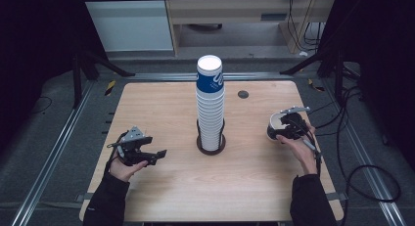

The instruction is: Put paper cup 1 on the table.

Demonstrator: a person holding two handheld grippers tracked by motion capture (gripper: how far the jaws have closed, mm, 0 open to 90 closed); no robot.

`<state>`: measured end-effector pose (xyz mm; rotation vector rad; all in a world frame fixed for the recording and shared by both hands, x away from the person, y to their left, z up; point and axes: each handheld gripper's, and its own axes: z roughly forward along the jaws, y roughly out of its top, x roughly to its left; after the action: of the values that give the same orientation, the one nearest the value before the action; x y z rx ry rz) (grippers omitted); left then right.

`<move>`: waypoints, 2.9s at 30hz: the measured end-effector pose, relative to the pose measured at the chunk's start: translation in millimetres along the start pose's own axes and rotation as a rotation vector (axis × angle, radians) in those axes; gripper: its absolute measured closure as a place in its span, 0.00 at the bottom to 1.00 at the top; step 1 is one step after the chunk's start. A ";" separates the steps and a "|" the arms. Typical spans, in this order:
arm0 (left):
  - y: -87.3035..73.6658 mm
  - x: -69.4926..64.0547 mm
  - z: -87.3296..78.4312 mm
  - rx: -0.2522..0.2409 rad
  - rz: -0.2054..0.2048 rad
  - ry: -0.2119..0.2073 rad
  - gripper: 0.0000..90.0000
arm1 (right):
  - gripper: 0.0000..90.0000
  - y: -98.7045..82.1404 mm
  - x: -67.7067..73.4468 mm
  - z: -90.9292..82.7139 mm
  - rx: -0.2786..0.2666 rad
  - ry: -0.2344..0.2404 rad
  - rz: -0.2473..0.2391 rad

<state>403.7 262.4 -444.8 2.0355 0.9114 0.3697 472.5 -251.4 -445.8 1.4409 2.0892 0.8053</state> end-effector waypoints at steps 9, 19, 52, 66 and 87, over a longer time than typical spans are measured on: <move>-0.5 1.0 0.6 0.002 0.000 0.000 0.18 | 0.19 0.1 -2.3 11.3 0.011 -0.001 -0.003; -1.0 1.5 0.9 0.002 -0.001 -0.003 0.18 | 0.17 3.8 0.1 18.2 0.022 0.001 -0.027; 1.2 3.4 -7.9 -0.017 -0.008 0.008 0.22 | 0.09 13.6 1.4 -41.0 -0.169 0.041 -0.005; 2.9 2.0 -7.9 -0.007 -0.012 0.007 0.22 | 0.13 38.3 31.6 -96.0 -0.432 0.228 -0.007; 2.5 -2.2 -2.2 0.008 -0.001 -0.001 0.22 | 0.12 81.4 85.9 -130.8 -0.570 0.406 -0.093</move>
<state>402.1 261.1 -441.4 2.0423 0.9141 0.3648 409.9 -174.2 -300.1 0.9183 1.9370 1.6008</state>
